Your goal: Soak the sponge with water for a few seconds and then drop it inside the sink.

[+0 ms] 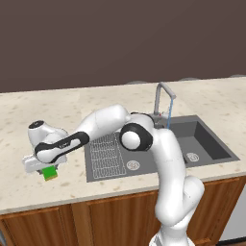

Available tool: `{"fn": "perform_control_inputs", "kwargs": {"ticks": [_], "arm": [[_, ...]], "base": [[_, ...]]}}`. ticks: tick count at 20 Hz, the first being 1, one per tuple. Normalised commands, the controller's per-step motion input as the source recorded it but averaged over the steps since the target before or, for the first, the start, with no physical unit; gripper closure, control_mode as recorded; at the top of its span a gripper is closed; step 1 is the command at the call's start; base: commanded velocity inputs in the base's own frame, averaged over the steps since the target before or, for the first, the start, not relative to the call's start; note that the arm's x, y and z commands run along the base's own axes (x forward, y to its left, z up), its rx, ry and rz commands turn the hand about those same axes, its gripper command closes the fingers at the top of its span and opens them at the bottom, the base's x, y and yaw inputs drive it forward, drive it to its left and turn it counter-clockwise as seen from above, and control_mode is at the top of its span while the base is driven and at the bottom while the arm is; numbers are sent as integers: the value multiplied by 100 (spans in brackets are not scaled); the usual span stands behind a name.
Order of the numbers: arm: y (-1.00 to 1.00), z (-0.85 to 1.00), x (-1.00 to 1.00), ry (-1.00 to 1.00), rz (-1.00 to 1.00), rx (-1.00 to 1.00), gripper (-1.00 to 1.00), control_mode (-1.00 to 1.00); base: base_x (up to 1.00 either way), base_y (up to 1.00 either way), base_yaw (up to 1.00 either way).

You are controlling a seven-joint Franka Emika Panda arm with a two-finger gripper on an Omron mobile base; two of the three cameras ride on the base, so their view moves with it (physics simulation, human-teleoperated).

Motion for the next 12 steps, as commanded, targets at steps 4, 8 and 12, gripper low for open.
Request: {"fn": "perform_control_inputs", "kwargs": {"ticks": [4,8,12], "arm": [[-3,75,-5,-3,0,0,100,-100],[-12,66,-3,-3,0,0,100,-100],[-25,56,-5,-5,1,2,100,-100]], "base": [[0,0,0],[0,0,0],[0,0,0]]}}
